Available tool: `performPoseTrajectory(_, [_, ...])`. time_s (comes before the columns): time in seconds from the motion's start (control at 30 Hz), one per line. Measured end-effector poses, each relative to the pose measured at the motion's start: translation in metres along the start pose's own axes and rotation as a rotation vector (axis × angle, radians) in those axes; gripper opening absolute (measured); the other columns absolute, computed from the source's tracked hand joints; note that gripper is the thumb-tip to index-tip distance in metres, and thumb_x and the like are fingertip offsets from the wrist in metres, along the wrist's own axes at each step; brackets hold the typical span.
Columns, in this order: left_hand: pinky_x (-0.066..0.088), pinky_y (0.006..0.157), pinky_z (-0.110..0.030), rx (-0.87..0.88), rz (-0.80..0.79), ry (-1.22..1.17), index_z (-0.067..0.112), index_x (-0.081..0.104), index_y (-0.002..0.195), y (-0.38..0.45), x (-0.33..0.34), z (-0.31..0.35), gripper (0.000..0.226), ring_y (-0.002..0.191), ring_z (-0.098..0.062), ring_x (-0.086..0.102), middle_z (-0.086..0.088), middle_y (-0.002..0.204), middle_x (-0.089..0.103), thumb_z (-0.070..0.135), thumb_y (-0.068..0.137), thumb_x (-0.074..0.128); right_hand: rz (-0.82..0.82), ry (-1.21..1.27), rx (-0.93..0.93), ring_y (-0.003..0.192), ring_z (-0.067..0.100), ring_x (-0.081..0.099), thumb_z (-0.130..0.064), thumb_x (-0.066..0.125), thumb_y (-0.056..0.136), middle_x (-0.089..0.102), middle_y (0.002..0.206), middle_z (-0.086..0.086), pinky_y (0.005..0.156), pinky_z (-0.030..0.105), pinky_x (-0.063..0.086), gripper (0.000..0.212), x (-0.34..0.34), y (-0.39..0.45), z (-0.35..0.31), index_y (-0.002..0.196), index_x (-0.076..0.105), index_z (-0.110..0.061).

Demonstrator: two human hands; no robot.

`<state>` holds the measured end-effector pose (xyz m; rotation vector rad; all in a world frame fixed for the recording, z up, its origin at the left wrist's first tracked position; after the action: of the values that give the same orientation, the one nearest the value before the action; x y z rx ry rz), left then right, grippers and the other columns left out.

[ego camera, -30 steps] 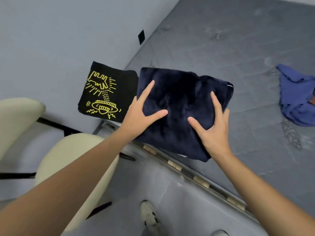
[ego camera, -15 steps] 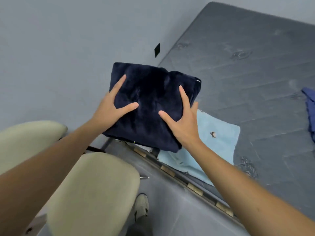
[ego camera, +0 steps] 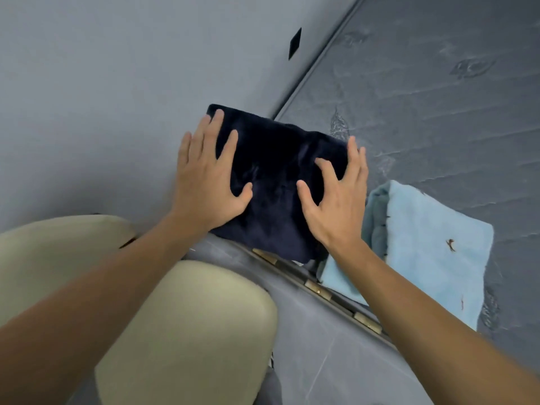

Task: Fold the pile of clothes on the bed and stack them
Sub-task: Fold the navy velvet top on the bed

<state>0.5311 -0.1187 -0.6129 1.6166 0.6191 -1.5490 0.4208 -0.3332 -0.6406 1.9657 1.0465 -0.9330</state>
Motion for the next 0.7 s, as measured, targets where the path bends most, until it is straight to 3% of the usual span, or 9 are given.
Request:
performPoseTrajectory(0.1, [0.014, 0.129, -0.053, 0.062, 0.005, -0.099, 0.007, 0.021, 0.164, 0.007, 0.008, 0.016, 0.092, 0.162, -0.033, 0.006, -0.016, 0.174, 0.010, 0.046, 0.088, 0.055, -0.048, -0.001, -0.045, 0.161, 0.028, 0.007, -0.047, 0.051, 0.101, 0.014, 0.173, 0.008, 0.127, 0.057, 0.013, 0.063, 0.015, 0.007, -0.009, 0.158, 0.038, -0.024])
performPoseTrajectory(0.23, [0.010, 0.129, -0.057, 0.066, -0.026, -0.203, 0.023, 0.014, 0.168, 0.014, 0.032, 0.014, 0.080, 0.162, -0.034, -0.002, -0.016, 0.174, 0.004, 0.050, 0.101, 0.047, -0.089, -0.056, -0.048, 0.162, 0.028, 0.001, -0.055, 0.037, 0.105, 0.010, 0.175, 0.003, 0.128, 0.059, 0.008, 0.069, 0.034, 0.007, -0.006, 0.166, 0.017, -0.031])
performPoseTrajectory(0.33, [0.008, 0.129, -0.058, 0.103, -0.043, -0.204, 0.032, 0.015, 0.167, 0.019, 0.059, 0.013, 0.075, 0.162, -0.033, -0.005, -0.016, 0.175, 0.001, 0.056, 0.103, 0.044, -0.100, -0.108, -0.006, 0.162, 0.030, 0.001, -0.058, 0.035, 0.104, 0.008, 0.175, 0.004, 0.127, 0.060, 0.010, 0.071, 0.051, 0.007, 0.008, 0.167, 0.015, -0.032])
performPoseTrajectory(0.47, [0.014, 0.126, -0.065, 0.153, -0.034, -0.180, 0.032, 0.018, 0.167, 0.022, 0.096, 0.013, 0.076, 0.162, -0.034, -0.004, -0.015, 0.175, 0.001, 0.056, 0.101, 0.046, -0.103, -0.156, 0.011, 0.162, 0.031, -0.001, -0.056, 0.041, 0.101, 0.005, 0.175, 0.006, 0.127, 0.060, 0.012, 0.075, 0.077, 0.001, 0.030, 0.167, 0.015, -0.031])
performPoseTrajectory(0.7, [0.007, 0.127, -0.063, 0.150, 0.031, -0.174, 0.032, 0.021, 0.166, 0.030, 0.157, 0.008, 0.079, 0.161, -0.037, -0.001, -0.016, 0.174, 0.002, 0.055, 0.096, 0.049, -0.089, -0.134, 0.001, 0.161, 0.033, -0.003, -0.052, 0.044, 0.098, 0.001, 0.175, 0.010, 0.126, 0.062, 0.011, 0.079, 0.132, 0.007, 0.064, 0.167, 0.015, -0.025])
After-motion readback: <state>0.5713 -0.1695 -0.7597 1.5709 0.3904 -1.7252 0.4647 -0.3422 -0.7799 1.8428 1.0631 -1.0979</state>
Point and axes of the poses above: each hand's wrist, its own y-axis towards the middle knuckle, its own x-axis out of the palm, z = x × y, the point moved 5 cm from there along y, towards the middle knuckle
